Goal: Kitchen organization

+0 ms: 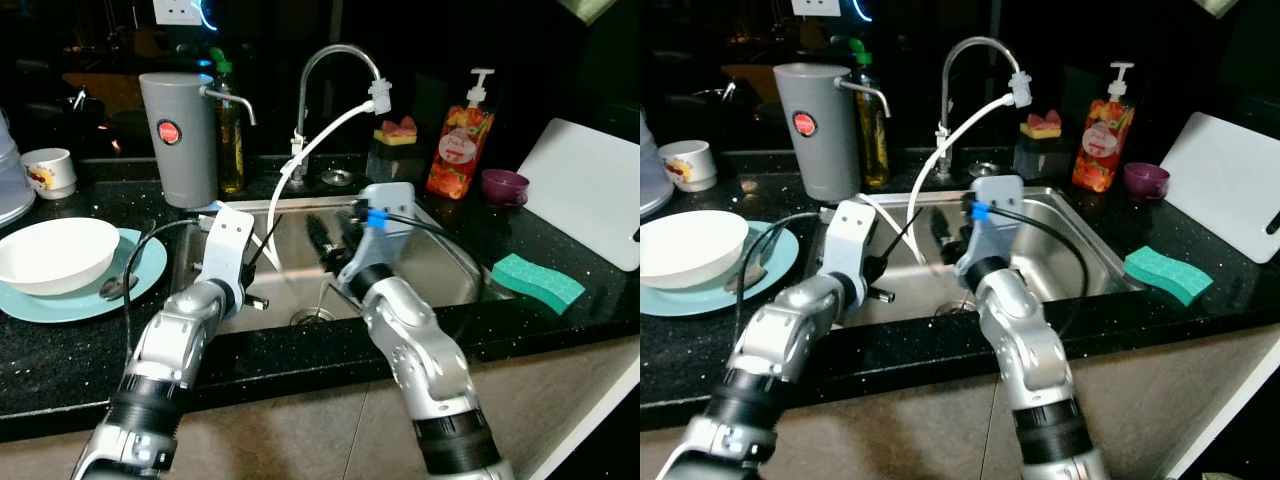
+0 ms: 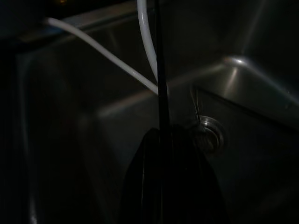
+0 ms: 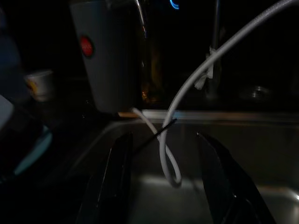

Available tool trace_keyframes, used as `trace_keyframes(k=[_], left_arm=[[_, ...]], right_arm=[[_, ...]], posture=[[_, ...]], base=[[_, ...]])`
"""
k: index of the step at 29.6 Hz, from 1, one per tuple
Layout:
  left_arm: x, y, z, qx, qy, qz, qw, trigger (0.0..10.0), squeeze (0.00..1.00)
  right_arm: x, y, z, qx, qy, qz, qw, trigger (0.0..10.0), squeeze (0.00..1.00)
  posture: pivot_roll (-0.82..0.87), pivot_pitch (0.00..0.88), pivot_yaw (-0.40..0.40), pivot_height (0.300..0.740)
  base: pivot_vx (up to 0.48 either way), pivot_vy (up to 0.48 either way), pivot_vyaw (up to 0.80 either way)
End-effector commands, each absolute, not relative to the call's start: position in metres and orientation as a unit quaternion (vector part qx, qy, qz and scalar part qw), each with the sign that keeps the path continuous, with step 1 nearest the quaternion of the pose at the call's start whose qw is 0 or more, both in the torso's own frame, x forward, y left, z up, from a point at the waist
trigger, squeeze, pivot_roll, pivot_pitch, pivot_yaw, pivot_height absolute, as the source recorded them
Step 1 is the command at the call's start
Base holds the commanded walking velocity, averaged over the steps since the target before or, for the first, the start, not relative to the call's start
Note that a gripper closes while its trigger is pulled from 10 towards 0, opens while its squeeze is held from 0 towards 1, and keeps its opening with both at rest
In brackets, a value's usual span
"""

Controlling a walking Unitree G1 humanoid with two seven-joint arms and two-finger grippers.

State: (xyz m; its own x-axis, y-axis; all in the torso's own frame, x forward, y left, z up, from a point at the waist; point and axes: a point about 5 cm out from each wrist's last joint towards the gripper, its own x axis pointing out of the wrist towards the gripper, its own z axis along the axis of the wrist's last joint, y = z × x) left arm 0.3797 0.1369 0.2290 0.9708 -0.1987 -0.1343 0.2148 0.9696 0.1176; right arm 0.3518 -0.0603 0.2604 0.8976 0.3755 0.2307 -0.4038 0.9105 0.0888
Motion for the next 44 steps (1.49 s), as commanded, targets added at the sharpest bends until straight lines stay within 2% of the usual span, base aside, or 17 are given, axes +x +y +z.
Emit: trace_keyframes(k=[1,2,3,6,8,9,10,13,15,29,44], left_arm=[[0.386,0.140,0.227,0.069,0.072,-0.108,0.989,10.0,0.00],[0.387,0.140,0.227,0.072,0.072,-0.108,0.989,10.0,0.00],[0.388,0.141,0.227,0.063,0.074,-0.111,0.989,10.0,1.00],[0.389,0.143,0.229,0.057,0.069,-0.106,0.990,10.0,1.00],[0.387,0.149,0.254,0.053,-0.032,-0.064,0.996,10.0,1.00],[0.382,0.156,0.276,0.019,-0.106,-0.032,0.994,10.0,0.00],[0.377,0.161,0.289,-0.007,-0.154,-0.009,0.988,10.0,0.00],[0.368,0.167,0.294,0.008,-0.181,0.014,0.983,10.0,0.00],[0.360,0.169,0.288,0.031,-0.180,0.026,0.983,10.0,0.00],[0.331,0.177,0.267,0.049,-0.185,0.060,0.980,10.0,0.00],[0.323,0.178,0.258,0.058,-0.162,0.069,0.983,10.0,0.00]], right_arm=[[0.361,-0.064,0.254,0.060,-0.071,0.187,0.978,10.0,0.00],[0.363,-0.064,0.254,0.057,-0.065,0.187,0.979,10.0,0.00],[0.364,-0.063,0.253,0.053,-0.059,0.189,0.979,10.0,0.00],[0.365,-0.063,0.253,0.050,-0.057,0.190,0.979,10.0,0.00],[0.362,-0.067,0.265,0.062,-0.102,0.177,0.977,10.0,0.00],[0.357,-0.074,0.281,0.101,-0.155,0.162,0.969,10.0,0.00],[0.352,-0.079,0.291,0.129,-0.191,0.149,0.962,10.0,0.00],[0.347,-0.088,0.297,0.161,-0.223,0.126,0.953,10.0,0.00],[0.345,-0.089,0.294,0.158,-0.227,0.111,0.955,10.0,0.00],[0.337,-0.086,0.274,0.166,-0.208,0.105,0.958,10.0,0.00],[0.335,-0.092,0.258,0.150,-0.182,0.097,0.967,10.0,0.00]], posture=[[0.16,0.051,-0.040,0.740],[0.16,0.051,-0.040,0.740],[0.16,0.053,-0.037,0.740],[0.16,0.057,-0.034,0.740],[0.16,0.065,-0.033,0.740],[0.16,0.070,-0.034,0.740],[0.16,0.070,-0.034,0.740],[0.16,0.070,-0.034,0.740],[0.17,0.080,-0.035,0.740],[0.18,0.087,-0.037,0.740],[0.20,0.103,-0.048,0.740]], base=[[0.000,0.000,0.00],[0.000,0.000,0.00],[0.000,0.000,0.00],[0.000,0.000,0.00],[0.000,0.000,0.00],[0.000,0.000,0.00],[0.000,0.000,0.00],[0.000,0.000,0.00],[0.000,0.000,0.00],[0.000,0.000,0.00],[0.000,0.000,0.00]])
